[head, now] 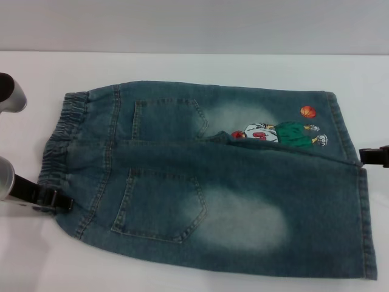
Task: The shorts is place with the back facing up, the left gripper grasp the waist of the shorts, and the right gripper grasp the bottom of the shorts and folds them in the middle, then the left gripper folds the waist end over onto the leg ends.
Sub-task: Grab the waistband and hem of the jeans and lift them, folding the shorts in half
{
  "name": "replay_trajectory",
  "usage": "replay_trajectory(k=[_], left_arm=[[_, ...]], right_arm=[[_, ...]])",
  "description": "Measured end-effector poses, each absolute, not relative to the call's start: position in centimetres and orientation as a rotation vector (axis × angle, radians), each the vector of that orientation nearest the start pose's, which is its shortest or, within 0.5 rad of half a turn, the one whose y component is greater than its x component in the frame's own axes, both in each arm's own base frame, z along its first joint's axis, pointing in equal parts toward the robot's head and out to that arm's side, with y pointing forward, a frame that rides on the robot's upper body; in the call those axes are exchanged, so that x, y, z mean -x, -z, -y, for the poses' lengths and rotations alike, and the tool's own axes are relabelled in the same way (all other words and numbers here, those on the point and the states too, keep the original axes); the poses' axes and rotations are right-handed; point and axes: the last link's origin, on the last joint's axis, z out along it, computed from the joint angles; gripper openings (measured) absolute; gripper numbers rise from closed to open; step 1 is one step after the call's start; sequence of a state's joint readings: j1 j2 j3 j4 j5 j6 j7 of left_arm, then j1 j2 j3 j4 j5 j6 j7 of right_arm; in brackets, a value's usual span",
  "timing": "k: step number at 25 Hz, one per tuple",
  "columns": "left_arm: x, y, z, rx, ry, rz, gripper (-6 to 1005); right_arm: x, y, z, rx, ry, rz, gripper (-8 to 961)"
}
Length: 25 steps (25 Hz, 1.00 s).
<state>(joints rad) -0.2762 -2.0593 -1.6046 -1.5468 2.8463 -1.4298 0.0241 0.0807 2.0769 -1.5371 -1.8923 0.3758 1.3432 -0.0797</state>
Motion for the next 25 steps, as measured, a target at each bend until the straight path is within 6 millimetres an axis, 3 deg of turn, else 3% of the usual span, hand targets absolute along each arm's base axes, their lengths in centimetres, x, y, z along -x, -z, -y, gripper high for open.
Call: replay_trajectory(k=[25], left_arm=[[25.64, -1.99, -30.98, 1.96, -0.474, 1.412, 832]], right_arm=[[-21.83, -5.84, -29.18, 1.969, 0.154, -1.222, 640]])
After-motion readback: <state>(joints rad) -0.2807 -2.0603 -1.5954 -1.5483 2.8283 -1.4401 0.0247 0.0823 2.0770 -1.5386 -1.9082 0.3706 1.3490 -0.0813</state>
